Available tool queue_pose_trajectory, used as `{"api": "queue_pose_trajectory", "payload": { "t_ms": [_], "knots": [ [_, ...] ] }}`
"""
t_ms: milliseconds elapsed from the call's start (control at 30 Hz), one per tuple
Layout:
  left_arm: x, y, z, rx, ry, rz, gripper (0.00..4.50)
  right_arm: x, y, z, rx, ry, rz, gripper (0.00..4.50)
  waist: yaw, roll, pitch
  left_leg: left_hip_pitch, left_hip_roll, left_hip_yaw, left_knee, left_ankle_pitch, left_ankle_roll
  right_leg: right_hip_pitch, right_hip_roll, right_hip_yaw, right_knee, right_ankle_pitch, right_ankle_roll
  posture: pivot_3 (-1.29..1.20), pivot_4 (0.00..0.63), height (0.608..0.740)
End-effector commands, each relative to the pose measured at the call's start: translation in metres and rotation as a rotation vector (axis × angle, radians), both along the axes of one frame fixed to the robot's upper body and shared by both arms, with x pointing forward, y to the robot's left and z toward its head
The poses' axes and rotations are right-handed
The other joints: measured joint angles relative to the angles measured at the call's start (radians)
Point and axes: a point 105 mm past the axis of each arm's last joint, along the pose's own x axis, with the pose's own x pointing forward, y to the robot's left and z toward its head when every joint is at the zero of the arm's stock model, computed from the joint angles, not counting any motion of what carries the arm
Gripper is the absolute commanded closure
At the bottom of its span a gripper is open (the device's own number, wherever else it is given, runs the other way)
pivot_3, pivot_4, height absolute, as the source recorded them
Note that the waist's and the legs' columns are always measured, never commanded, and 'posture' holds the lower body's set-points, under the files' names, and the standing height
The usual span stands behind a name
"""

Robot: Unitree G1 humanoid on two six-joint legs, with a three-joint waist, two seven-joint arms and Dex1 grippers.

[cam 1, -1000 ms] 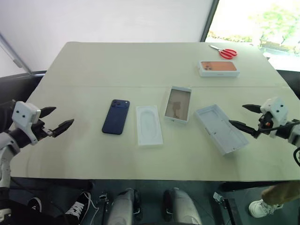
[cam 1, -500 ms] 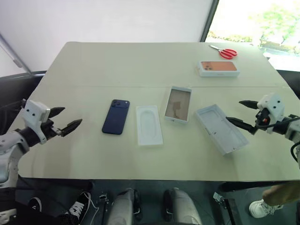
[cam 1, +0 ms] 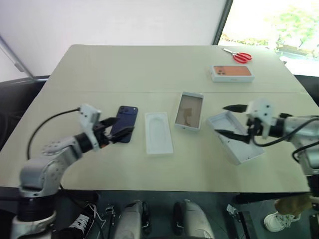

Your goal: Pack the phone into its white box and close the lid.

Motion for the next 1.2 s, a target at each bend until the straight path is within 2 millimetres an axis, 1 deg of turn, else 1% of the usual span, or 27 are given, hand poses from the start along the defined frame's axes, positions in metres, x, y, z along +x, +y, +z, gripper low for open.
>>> {"api": "queue_pose_trajectory", "payload": {
  "t_ms": [33,133,233,333,467,600,633,700,800,967,1067,1200],
  "knots": [
    [0.005,-0.013,-0.003,-0.003,0.036,0.007,0.00,-0.004,0.014,0.001,0.025,-0.011,0.047,0.06,0.002,0.000,0.000,0.000,0.000,0.000,0.000,0.000,0.000,0.000,0.000,0.000,0.000,0.000,0.000,0.00,0.150,0.738],
    [0.009,-0.020,-0.013,-0.004,0.101,0.010,0.00,0.002,0.010,0.003,0.035,-0.022,0.018,0.06,0.005,0.000,0.000,0.000,-0.001,0.000,0.001,0.000,0.000,0.001,0.000,-0.001,0.000,0.000,0.001,0.00,0.150,0.738],
    [0.006,-0.027,-0.017,-0.061,0.199,-0.024,0.00,0.004,0.007,0.004,0.030,-0.025,0.005,0.06,0.004,-0.001,0.000,0.000,-0.001,0.000,0.001,0.000,0.000,0.001,0.000,-0.001,0.000,0.000,0.001,0.00,0.150,0.738],
    [0.006,-0.031,-0.031,-0.023,0.265,-0.023,0.00,0.002,0.005,0.001,0.025,-0.020,0.004,0.06,0.002,-0.001,0.000,0.000,-0.001,-0.001,0.001,0.000,0.000,0.001,0.000,-0.001,0.000,0.000,0.001,0.00,0.150,0.738],
    [0.011,-0.044,-0.025,-0.137,0.329,-0.048,0.00,0.004,0.006,-0.002,0.019,-0.028,-0.005,0.06,0.006,-0.001,0.000,0.000,-0.001,-0.001,0.002,0.000,0.000,0.001,0.000,-0.002,0.000,0.000,0.001,0.00,0.150,0.738],
    [0.016,-0.048,-0.028,-0.181,0.385,-0.027,0.00,0.006,0.006,0.000,0.021,-0.039,-0.015,0.06,0.003,-0.001,0.000,0.000,-0.001,-0.001,0.002,0.000,0.000,0.002,0.000,-0.002,0.000,0.000,0.001,0.00,0.150,0.738],
    [0.015,-0.049,-0.030,-0.167,0.396,-0.033,0.00,0.006,0.006,0.001,0.022,-0.041,-0.017,0.06,0.002,-0.001,0.000,0.000,-0.001,-0.002,0.002,0.000,0.000,0.002,0.000,-0.002,0.000,0.000,0.001,0.00,0.150,0.738],
    [0.013,-0.053,-0.031,-0.194,0.425,-0.048,0.00,0.006,0.005,0.001,0.022,-0.044,-0.020,0.06,0.001,-0.001,0.000,0.000,-0.001,-0.002,0.002,0.000,0.000,0.002,0.001,-0.002,0.001,0.000,0.001,0.00,0.150,0.738],
    [0.016,-0.055,-0.035,-0.230,0.466,-0.034,0.00,0.007,0.005,0.001,0.016,-0.049,-0.025,0.06,0.003,-0.001,0.000,0.000,-0.001,-0.002,0.002,0.000,0.000,0.002,0.000,-0.002,0.001,0.000,0.001,0.00,0.150,0.738],
    [0.021,-0.056,-0.041,-0.357,0.534,-0.018,0.00,0.008,0.007,0.005,0.043,-0.059,-0.033,0.06,0.010,-0.002,0.000,0.001,-0.001,-0.002,0.003,0.000,0.000,0.003,0.000,-0.002,0.001,0.000,0.001,0.00,0.150,0.738],
    [0.019,-0.060,-0.047,-0.371,0.561,-0.029,0.00,0.008,0.010,0.010,0.065,-0.067,-0.034,0.06,0.016,-0.002,0.000,0.001,-0.001,-0.002,0.003,0.000,0.000,0.003,0.000,-0.002,0.001,0.000,0.001,0.00,0.150,0.738],
    [0.017,-0.063,-0.046,-0.415,0.574,-0.044,0.00,0.006,0.010,0.009,0.057,-0.065,-0.035,0.06,0.024,-0.002,0.000,0.001,-0.001,-0.002,0.003,0.000,0.000,0.003,0.000,-0.002,0.001,0.000,0.001,0.00,0.150,0.738]
  ]
}}
